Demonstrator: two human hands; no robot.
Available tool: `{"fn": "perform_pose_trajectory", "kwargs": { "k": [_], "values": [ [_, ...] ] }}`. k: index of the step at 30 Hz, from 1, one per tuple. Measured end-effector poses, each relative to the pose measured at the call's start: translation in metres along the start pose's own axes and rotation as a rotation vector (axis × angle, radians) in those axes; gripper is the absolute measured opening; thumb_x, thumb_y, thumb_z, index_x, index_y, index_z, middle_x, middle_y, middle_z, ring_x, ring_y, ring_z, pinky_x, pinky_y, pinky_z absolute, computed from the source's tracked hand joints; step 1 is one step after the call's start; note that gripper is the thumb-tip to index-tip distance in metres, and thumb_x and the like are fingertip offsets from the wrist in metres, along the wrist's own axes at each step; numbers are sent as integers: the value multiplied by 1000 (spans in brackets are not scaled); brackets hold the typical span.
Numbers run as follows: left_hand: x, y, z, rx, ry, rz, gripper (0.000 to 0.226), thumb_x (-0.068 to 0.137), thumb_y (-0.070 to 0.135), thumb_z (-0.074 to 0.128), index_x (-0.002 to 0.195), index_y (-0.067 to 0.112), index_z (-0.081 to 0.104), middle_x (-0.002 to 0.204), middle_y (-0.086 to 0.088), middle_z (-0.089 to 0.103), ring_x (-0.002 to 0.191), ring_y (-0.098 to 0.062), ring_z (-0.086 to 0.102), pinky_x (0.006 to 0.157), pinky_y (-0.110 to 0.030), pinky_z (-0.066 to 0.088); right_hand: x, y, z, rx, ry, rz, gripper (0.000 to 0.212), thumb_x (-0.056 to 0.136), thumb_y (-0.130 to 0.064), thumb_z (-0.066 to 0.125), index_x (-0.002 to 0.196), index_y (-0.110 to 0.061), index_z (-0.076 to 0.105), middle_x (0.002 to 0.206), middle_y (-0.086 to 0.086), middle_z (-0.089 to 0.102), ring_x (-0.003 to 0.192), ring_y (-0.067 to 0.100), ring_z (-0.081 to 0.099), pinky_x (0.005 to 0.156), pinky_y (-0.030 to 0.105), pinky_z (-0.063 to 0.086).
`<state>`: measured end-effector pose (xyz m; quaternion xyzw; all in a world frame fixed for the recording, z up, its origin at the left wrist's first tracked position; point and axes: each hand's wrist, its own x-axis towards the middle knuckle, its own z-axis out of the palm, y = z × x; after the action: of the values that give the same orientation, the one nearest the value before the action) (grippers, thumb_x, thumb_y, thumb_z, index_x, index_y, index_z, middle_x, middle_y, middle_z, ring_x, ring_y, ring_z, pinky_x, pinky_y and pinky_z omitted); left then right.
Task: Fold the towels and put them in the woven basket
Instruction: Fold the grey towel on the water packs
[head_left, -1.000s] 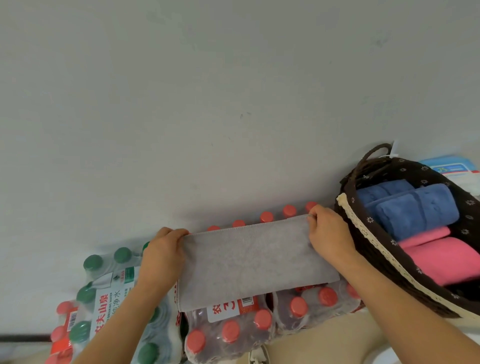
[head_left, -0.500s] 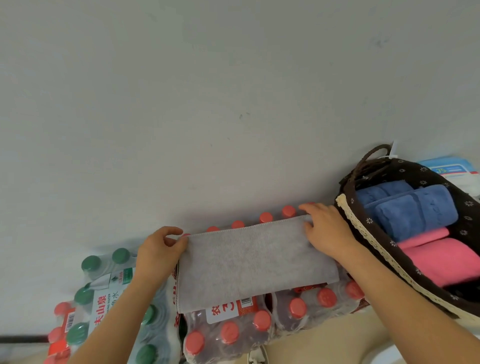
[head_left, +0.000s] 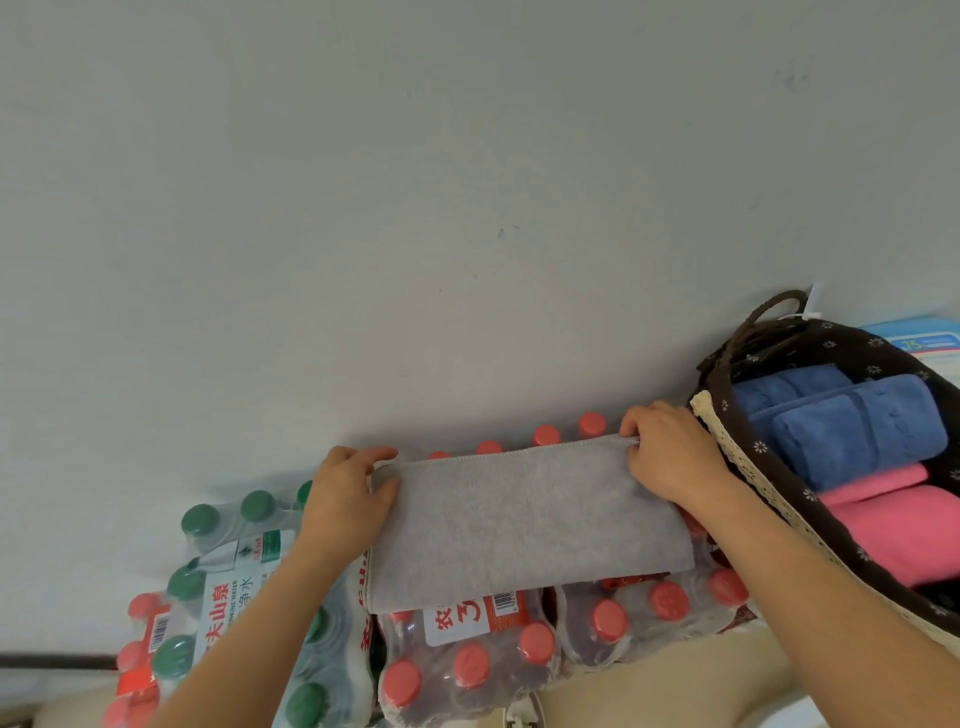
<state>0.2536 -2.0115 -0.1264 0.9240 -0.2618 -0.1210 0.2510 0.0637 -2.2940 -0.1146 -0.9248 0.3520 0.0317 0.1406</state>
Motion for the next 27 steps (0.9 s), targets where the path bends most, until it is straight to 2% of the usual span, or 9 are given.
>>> {"fn": "perform_pose_trajectory", "kwargs": {
  "k": [2,5,10,13,15,18,22,24,27],
  "values": [
    [5,-2,2,218,-40,198,35,87,21,62,122,18,63,118,-6,55,106,-27,51,92,-34,43,1,-2,-3,-11,-25,-6,23,81,-2,50,95,-16,62,101,6,61,91,24,54,69,33,45],
    [15,3,-5,281,-100,300,26,86,20,64,111,14,68,107,-4,62,101,-25,54,89,-29,40,4,-6,-7,-37,-92,-9,26,80,0,50,98,-12,64,101,6,61,90,25,57,73,34,49],
    [21,9,-16,172,-177,163,10,80,23,71,89,22,66,86,9,56,87,-14,54,72,-22,37,9,-10,-18,-83,-175,11,28,72,2,50,91,-4,71,90,13,69,82,28,63,72,39,55],
    [17,10,-26,130,-183,82,14,77,25,74,79,29,61,75,16,56,70,-5,51,58,-17,35,8,-13,-30,-48,-220,38,30,73,0,53,89,-12,75,89,9,71,84,25,63,73,34,51],
    [12,12,-39,75,-140,60,18,75,22,77,72,31,61,69,17,59,65,-1,52,56,-12,35,6,-13,-42,125,-210,73,28,75,-1,58,87,-19,76,86,3,72,85,21,63,78,32,48],
    [0,19,-68,-103,70,52,25,75,15,77,72,36,65,67,12,64,61,-3,55,55,-8,38,-2,-21,-65,477,-35,40,21,80,-2,60,82,-19,73,78,-4,69,80,16,66,76,29,53],
    [-27,32,-102,-206,352,244,31,75,4,75,78,34,67,89,24,62,69,-2,55,61,-6,40,-22,-39,-94,455,332,-129,18,79,0,62,82,-17,68,82,-3,63,79,14,58,76,26,45],
    [-45,26,-101,-165,368,346,21,74,6,77,78,25,69,83,18,63,66,-3,53,59,-9,39,-41,-35,-93,406,426,-176,16,78,1,64,84,-13,68,85,0,60,79,12,54,72,19,39],
    [-80,3,-71,-31,231,518,7,78,20,72,78,23,65,75,20,58,70,2,51,64,-11,42,-76,-12,-58,361,394,-167,17,76,2,68,86,-12,67,90,0,57,80,9,54,70,11,36]
  ]
}}
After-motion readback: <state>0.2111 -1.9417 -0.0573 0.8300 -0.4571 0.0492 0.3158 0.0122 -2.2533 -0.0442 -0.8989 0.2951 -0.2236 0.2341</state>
